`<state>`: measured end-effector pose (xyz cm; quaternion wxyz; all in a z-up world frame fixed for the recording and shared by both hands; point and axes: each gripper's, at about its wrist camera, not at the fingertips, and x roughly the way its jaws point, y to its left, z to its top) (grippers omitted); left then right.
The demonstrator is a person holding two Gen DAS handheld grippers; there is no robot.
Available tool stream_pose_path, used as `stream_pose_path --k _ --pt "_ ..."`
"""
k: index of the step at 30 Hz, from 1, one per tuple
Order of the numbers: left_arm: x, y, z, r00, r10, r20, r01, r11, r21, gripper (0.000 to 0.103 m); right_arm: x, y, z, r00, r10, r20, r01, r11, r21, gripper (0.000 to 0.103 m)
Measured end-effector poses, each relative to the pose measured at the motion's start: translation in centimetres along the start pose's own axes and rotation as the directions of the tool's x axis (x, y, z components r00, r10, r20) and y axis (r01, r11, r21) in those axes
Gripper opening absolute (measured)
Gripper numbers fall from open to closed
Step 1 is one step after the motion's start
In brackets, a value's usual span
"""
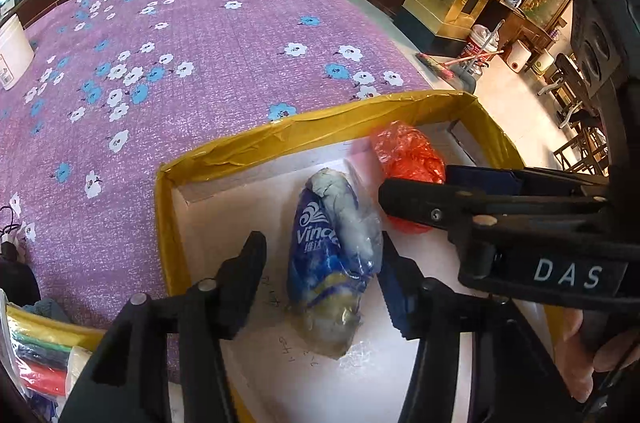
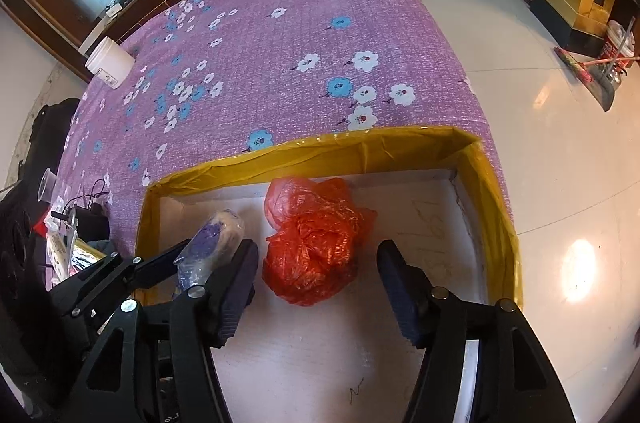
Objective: Organize soft objects
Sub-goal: 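Open both tools to drop the Vinda pack and red bag in the tray, then grasp the red-and-blue sponge pack with left tool while right tool grasps pink tissue pack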
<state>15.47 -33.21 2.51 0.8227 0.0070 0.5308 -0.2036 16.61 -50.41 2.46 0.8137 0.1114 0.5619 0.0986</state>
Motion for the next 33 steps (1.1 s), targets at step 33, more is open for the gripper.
stream_pose_path --k 33 --pt "-12.5 2.4 -13.2 0.996 -0.030 0.087 0.029 0.999 0.019 0.055 -6.8 8.4 -11.6 0.986 0.161 0.043 -0.162 0.987 0.001 0.066"
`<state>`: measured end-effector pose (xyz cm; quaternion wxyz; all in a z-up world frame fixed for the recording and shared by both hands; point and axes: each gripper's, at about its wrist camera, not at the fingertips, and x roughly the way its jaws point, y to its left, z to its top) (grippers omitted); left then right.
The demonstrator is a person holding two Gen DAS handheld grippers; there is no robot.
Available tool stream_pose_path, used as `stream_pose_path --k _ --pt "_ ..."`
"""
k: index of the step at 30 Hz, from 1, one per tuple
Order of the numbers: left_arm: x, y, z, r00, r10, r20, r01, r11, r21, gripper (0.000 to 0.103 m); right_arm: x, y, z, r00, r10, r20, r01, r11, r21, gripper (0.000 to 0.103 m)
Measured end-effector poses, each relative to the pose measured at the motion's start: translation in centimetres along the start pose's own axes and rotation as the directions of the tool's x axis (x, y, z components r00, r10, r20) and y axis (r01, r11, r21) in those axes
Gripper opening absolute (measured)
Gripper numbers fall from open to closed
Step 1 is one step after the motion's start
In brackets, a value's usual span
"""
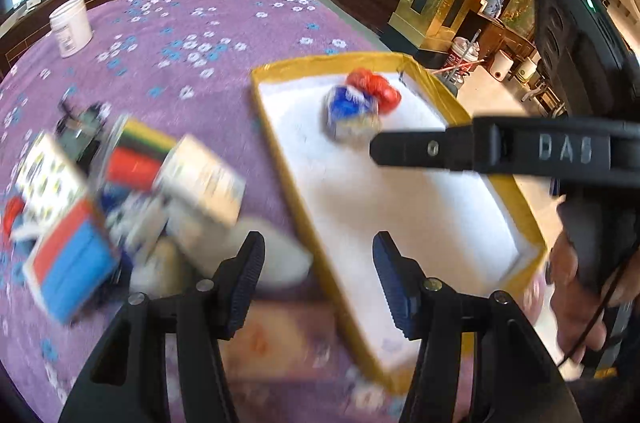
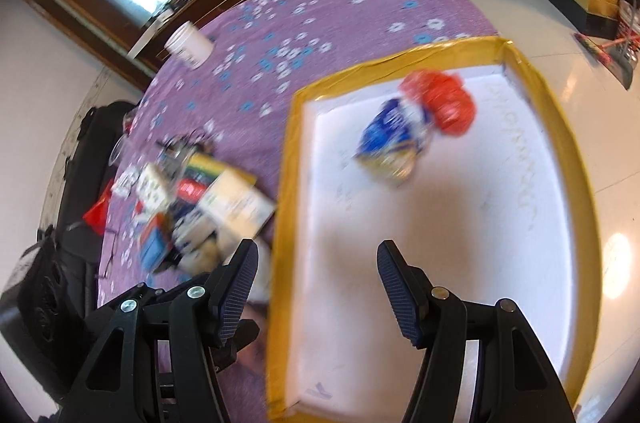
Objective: Organize soft objects
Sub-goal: 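Grasp the red-and-blue sponge pack with left tool while right tool grasps pink tissue pack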
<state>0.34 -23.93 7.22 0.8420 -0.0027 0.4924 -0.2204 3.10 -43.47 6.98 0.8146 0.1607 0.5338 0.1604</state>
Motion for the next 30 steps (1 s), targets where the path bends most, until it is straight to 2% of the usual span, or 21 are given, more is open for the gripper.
stream_pose_path --k 6,12,13,16,18,20,23,26,27,29,30 --pt "-3.2 4.2 -4.8 0.999 0.028 0.021 -0.026 0.997 -0.075 0.055 1.1 4.2 -3.1 0.998 0.043 -0.055 -0.048 0.993 -0.107 0.067" --pt "-5.6 9.0 -7.8 0.995 0.094 0.021 -0.090 0.984 -0.154 0.055 3.7 8.2 -5.5 0.989 0.075 -0.127 -0.102 0.972 -0.214 0.067" --pt "-6.0 9.7 -8.2 0.995 0.102 0.019 -0.098 0.982 -0.164 0.055 4.2 8.8 -5.7 0.987 0.072 -0.144 -0.105 0.965 -0.240 0.070" --pt "-7.0 11.0 -9.2 0.993 0.115 0.026 -0.108 0.978 -0.176 0.055 6.1 10.4 -6.2 0.983 0.015 -0.185 -0.078 0.939 -0.335 0.071" --pt "-7.7 11.7 -9.7 0.992 0.120 0.032 -0.113 0.977 -0.179 0.055 7.1 10.9 -6.2 0.977 -0.043 -0.207 -0.045 0.916 -0.400 0.077" --pt "-8.2 12.5 -10.2 0.991 0.126 0.038 -0.117 0.976 -0.184 0.056 8.1 11.5 -6.5 0.969 -0.110 -0.221 -0.008 0.880 -0.475 0.078" --pt "-8.8 13.2 -10.6 0.991 0.128 0.049 -0.117 0.976 -0.185 0.063 9.7 11.9 -7.2 0.950 -0.150 -0.273 -0.023 0.840 -0.542 0.081" --pt "-9.2 13.7 -10.8 0.990 0.125 0.058 -0.114 0.978 -0.173 0.064 10.9 13.1 -8.6 0.937 -0.238 -0.258 0.026 0.780 -0.625 0.082" --pt "-9.2 13.7 -10.7 0.990 0.127 0.060 -0.115 0.979 -0.167 0.064 11.2 13.5 -9.1 0.934 -0.260 -0.246 0.040 0.759 -0.650 0.081" --pt "-9.5 13.9 -10.4 0.990 0.128 0.065 -0.118 0.982 -0.147 0.066 11.2 14.2 -10.1 0.932 -0.276 -0.234 0.051 0.741 -0.670 0.061" --pt "-9.6 14.0 -10.1 0.989 0.130 0.069 -0.120 0.984 -0.133 0.070 11.2 14.5 -10.3 0.933 -0.273 -0.236 0.049 0.744 -0.666 0.061"
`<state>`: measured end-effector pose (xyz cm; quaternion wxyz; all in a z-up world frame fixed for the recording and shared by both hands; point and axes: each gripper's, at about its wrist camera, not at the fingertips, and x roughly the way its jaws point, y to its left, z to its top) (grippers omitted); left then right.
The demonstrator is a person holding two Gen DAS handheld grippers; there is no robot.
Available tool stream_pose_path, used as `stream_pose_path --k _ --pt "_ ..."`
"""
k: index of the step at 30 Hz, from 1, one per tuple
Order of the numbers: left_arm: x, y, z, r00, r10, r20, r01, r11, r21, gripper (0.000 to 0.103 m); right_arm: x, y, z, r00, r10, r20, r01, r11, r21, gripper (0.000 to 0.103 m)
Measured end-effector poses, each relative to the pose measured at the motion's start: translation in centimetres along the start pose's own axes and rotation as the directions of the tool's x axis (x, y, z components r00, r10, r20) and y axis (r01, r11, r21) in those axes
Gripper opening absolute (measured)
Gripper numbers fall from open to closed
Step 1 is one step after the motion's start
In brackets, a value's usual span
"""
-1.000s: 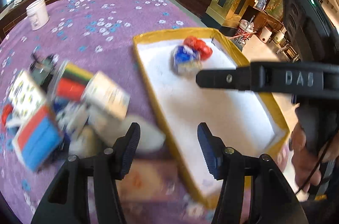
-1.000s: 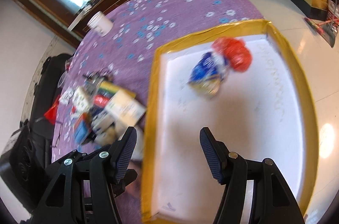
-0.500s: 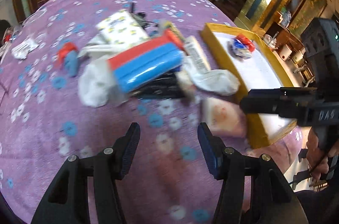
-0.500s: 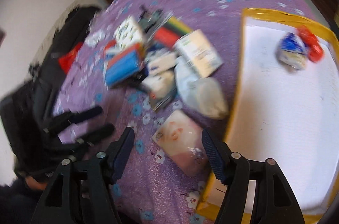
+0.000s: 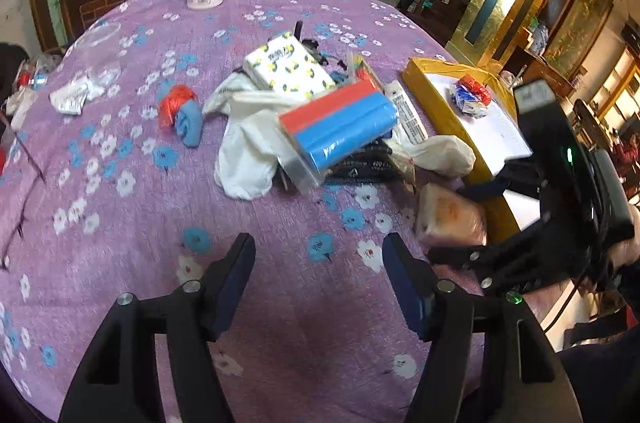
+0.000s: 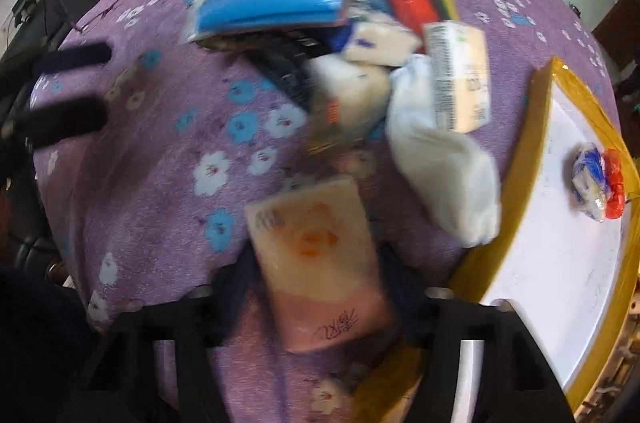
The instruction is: Organize soft objects
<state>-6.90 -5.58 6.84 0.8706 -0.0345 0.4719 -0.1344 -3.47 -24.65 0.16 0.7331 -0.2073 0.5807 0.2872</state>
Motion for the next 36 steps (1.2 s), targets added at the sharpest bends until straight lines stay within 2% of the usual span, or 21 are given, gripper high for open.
stream_pose_path --k 3,7,13,16,19,20,21,23,28,31,36 --pt "0.0 -0.2 1.6 1.000 -0.002 0.022 0.000 0.998 0.066 0.080 -0.8 0.2 -0.5 0.997 0.064 0.040 -0.066 0.996 0.061 0.060" --pt "1.4 -0.8 4.3 1.000 -0.011 0.020 0.007 0.983 0.182 0.082 -2.4 -0.5 -1.5 0.987 0.127 0.100 -0.142 0.978 0.156 0.060" --pt "5.6 -2.1 7.5 0.998 -0.016 -0.060 0.036 0.931 0.363 0.083 -4.3 -2.3 -3.9 0.979 0.131 0.157 -0.167 0.955 0.245 0.060" --pt "8.0 -2.7 8.3 0.996 0.006 -0.086 0.030 0.910 0.413 0.083 -5.1 -2.7 -4.8 0.976 0.131 0.176 -0.177 0.944 0.278 0.060" --pt "9.0 -2.6 8.7 0.995 -0.021 -0.097 0.056 0.925 0.376 0.082 -5.8 -3.0 -5.9 0.972 0.133 0.193 -0.188 0.935 0.302 0.060" --pt "9.1 -2.5 8.6 0.995 -0.026 -0.095 0.059 0.931 0.360 0.074 -5.8 -2.6 -6.0 0.971 0.134 0.198 -0.191 0.932 0.307 0.060" --pt "9.0 -2.4 8.3 0.995 -0.036 -0.091 0.065 0.938 0.342 0.057 -6.0 -2.8 -6.2 0.969 0.138 0.204 -0.198 0.929 0.313 0.060" --pt "8.9 -2.2 7.4 0.994 -0.047 -0.102 0.075 0.952 0.298 0.046 -6.1 -2.7 -6.7 0.969 0.141 0.203 -0.201 0.927 0.318 0.060" --pt "6.0 -2.6 2.3 0.994 -0.063 -0.090 0.080 0.978 0.194 0.044 -5.3 -2.1 -6.1 0.972 0.151 0.180 -0.201 0.930 0.307 0.060" --pt "4.5 -3.2 -1.0 0.992 -0.063 -0.110 0.080 0.985 0.154 0.044 -4.5 -1.5 -5.4 0.974 0.152 0.168 -0.198 0.933 0.301 0.061" --pt "4.2 -3.6 -3.8 0.989 0.018 -0.147 0.004 0.989 0.151 0.045 -2.9 -1.4 -4.0 0.984 0.124 0.127 -0.158 0.938 0.310 0.062"
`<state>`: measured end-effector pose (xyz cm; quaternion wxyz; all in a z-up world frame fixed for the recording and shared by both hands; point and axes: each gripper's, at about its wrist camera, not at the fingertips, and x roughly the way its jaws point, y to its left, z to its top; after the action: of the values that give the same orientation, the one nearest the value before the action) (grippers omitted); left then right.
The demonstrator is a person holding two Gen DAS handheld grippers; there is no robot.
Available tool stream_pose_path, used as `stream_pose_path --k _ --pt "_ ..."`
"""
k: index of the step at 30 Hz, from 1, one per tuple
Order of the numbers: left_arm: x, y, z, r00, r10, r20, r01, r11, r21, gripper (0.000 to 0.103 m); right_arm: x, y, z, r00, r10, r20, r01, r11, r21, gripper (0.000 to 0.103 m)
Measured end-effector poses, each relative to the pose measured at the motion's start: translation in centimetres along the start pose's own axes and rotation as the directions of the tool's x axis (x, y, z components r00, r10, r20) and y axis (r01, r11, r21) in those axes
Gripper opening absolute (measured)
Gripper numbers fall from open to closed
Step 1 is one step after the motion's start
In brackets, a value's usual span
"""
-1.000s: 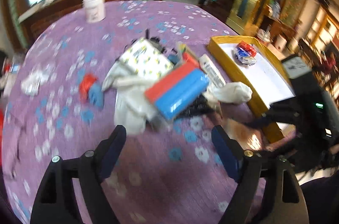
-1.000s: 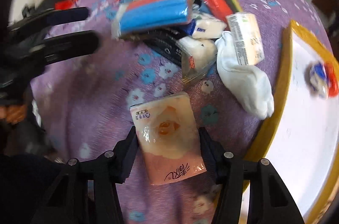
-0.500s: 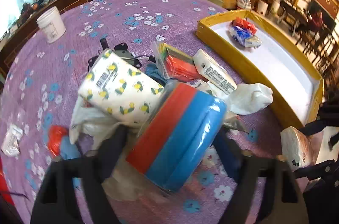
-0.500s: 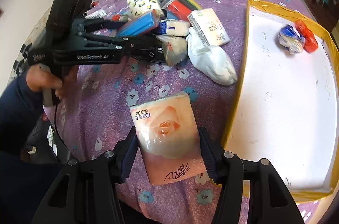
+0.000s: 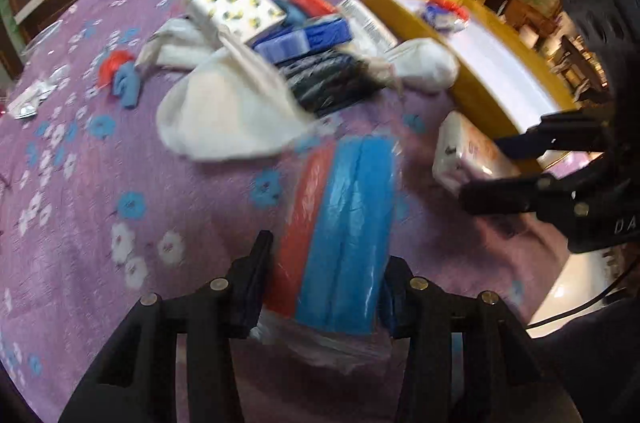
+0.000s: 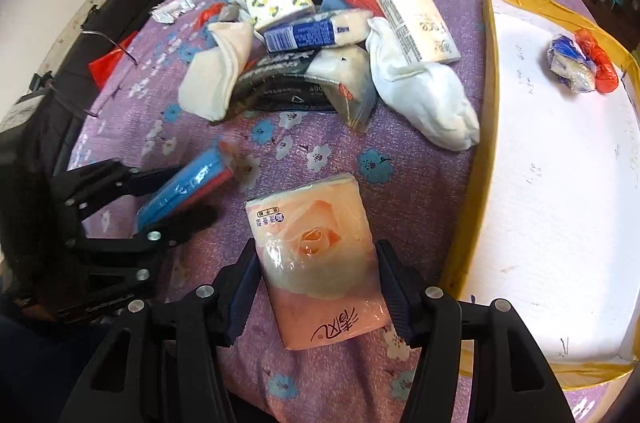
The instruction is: Organize soft objects
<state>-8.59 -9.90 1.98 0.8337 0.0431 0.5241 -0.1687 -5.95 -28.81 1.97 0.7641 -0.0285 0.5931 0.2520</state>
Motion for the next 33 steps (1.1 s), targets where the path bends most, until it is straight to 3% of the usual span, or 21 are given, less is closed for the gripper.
stream_pose_path --k 1,3,4,9,16,17,18,20,33 --pt "-0.1 0.2 -0.1 1.000 0.002 0.002 -0.002 1.000 -0.008 0.047 0.3 0.1 0.0 1.000 -0.007 -0.007 0.007 1.000 0.001 0.062" --pt "-0.4 0.8 -0.2 1.000 -0.009 0.001 0.009 0.999 -0.032 0.072 0.6 0.4 0.1 1.000 -0.010 -0.019 0.010 1.000 -0.005 0.064" --pt "-0.6 1.0 -0.2 1.000 -0.013 0.003 0.013 0.999 -0.040 0.076 0.7 0.6 0.2 1.000 -0.017 -0.019 0.016 1.000 -0.010 0.065" --pt "-0.9 2.0 -0.3 0.998 -0.066 0.000 0.066 0.996 -0.064 0.078 0.6 1.4 0.0 0.999 -0.042 -0.011 0.042 0.999 -0.032 0.074" --pt "1.0 1.3 0.8 0.999 -0.012 -0.048 0.010 0.999 -0.047 0.077 1.2 2.2 -0.6 0.995 -0.097 -0.024 0.095 0.992 -0.089 0.071" --pt "1.1 1.0 0.9 0.999 0.002 -0.043 -0.004 0.999 -0.036 0.074 1.3 2.3 -0.8 0.994 -0.107 -0.022 0.104 0.989 -0.102 0.058" --pt "1.0 0.8 0.8 0.999 0.007 -0.037 -0.008 1.000 -0.028 0.062 1.3 2.4 -0.9 0.994 -0.110 -0.021 0.107 0.988 -0.109 0.058" --pt "0.9 0.3 0.8 0.999 0.018 -0.026 -0.018 1.000 -0.010 0.050 1.1 2.3 -0.8 0.995 -0.094 -0.009 0.093 0.990 -0.111 0.056" --pt "-1.4 0.6 1.3 0.999 0.016 0.034 -0.013 0.997 -0.075 0.047 -2.0 1.5 1.1 0.994 0.011 0.109 -0.002 0.997 -0.083 0.056"
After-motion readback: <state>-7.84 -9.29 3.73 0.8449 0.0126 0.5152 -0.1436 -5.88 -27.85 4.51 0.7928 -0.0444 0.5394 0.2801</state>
